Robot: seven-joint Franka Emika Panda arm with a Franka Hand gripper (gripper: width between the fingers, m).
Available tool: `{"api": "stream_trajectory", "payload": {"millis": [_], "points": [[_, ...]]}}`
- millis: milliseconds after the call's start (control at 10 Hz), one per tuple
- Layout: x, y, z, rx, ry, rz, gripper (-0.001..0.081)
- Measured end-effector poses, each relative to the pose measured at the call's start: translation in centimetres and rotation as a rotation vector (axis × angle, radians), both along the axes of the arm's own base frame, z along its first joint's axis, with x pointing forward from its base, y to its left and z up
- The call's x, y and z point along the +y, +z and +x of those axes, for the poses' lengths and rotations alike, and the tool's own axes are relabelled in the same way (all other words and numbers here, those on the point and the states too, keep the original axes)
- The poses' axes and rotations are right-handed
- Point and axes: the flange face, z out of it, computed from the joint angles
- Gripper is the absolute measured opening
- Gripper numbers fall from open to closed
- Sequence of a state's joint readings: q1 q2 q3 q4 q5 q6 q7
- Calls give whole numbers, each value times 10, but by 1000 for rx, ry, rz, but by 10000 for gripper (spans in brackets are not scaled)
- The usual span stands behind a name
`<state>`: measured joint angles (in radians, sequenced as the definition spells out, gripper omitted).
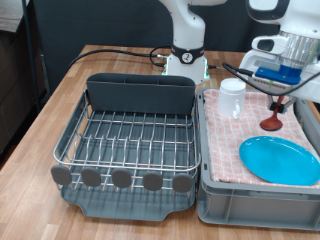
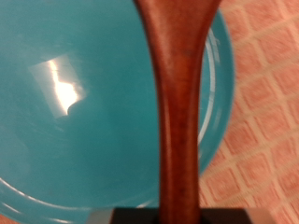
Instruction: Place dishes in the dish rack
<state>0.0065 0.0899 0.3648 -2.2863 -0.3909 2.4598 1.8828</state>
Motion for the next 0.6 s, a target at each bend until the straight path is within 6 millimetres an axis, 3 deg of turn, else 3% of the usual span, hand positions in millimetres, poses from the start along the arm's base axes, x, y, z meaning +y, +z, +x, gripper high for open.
{"api": "stream_trajectory", "payload": {"millis": [100,300,600], "points": [[-5,5,-10,7,-47,3,82],[-9,4,-8,-1,-87,9,81],[-46,3,-21,-18,-384,8,81]]}}
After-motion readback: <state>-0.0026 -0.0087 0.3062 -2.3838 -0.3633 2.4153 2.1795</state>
